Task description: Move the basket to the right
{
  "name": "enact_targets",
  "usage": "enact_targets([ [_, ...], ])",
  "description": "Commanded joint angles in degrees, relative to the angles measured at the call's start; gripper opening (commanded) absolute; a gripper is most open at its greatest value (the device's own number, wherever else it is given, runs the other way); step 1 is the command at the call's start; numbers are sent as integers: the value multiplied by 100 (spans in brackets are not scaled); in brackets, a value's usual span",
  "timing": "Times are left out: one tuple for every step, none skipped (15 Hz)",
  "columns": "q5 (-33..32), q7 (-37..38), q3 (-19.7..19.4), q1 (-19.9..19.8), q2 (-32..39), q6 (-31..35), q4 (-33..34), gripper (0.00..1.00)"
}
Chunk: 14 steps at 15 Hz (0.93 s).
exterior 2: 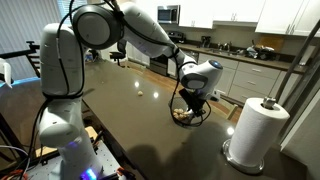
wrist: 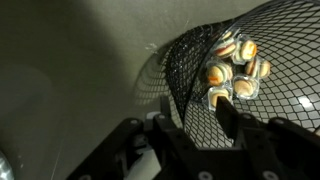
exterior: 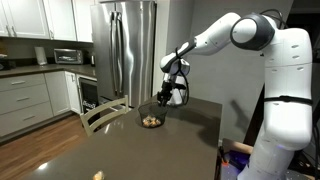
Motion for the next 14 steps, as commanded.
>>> enact_targets([
  [-8, 73, 108, -63, -303, 53, -158, 82],
  [-75, 114, 105, -23, -394, 113, -234, 89],
  [-141, 151, 103, 14, -484, 148, -290, 95],
  [-241, 213, 96, 66, -579, 213, -359, 99],
  [-337, 262, 94, 108, -660, 255, -411, 100],
  [-485, 351, 89, 157, -763, 307, -477, 100],
  [-606, 421, 89, 197, -825, 352, -516, 100],
  [-773, 530, 84, 245, -895, 402, -557, 100],
  [-950, 640, 83, 292, -948, 422, -581, 100],
  [-1154, 753, 83, 340, -992, 402, -584, 100],
  [-1336, 851, 85, 383, -1030, 388, -588, 100],
  [-1561, 944, 88, 428, -1071, 325, -576, 100],
  [-1763, 1042, 93, 471, -1110, 303, -577, 100],
  [-1971, 1094, 108, 517, -1150, 222, -557, 100],
])
